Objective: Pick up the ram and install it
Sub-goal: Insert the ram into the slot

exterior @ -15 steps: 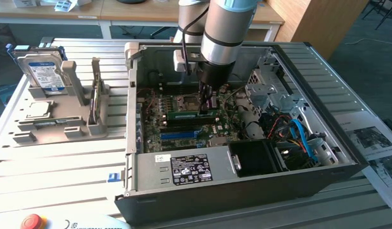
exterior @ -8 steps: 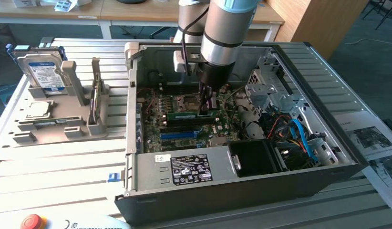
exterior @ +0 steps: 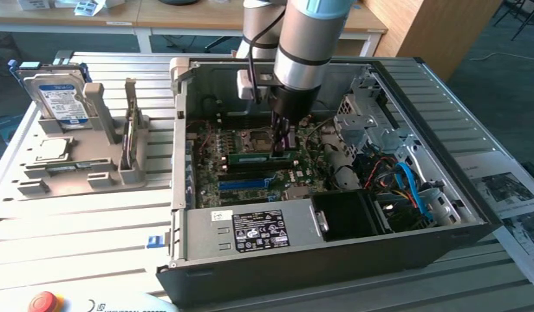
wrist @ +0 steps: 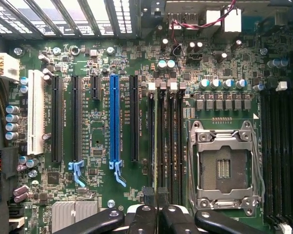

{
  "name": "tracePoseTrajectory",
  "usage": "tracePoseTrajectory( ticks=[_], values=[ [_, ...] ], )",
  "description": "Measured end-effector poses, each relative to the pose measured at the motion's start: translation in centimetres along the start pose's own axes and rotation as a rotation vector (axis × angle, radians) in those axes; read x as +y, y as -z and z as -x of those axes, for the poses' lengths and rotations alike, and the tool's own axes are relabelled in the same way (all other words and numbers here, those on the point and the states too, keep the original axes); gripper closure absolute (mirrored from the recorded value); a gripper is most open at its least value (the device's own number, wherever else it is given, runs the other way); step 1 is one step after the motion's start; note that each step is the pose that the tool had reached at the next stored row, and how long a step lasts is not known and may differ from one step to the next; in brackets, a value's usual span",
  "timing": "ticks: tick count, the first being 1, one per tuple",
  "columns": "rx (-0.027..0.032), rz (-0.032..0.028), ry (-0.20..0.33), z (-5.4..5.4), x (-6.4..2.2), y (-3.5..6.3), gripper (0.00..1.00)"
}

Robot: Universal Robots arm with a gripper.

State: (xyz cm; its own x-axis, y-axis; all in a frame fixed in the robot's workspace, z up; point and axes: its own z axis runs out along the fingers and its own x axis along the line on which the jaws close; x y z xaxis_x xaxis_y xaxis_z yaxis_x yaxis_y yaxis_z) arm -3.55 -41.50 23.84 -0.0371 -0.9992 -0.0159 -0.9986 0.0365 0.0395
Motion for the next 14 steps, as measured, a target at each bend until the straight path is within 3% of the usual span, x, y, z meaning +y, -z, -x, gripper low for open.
tracePoseTrajectory(
  ticks=[14],
  values=[
    [0.0005,0.0002,0.008,0.00,0.00,-0.06,0.88]
  ],
)
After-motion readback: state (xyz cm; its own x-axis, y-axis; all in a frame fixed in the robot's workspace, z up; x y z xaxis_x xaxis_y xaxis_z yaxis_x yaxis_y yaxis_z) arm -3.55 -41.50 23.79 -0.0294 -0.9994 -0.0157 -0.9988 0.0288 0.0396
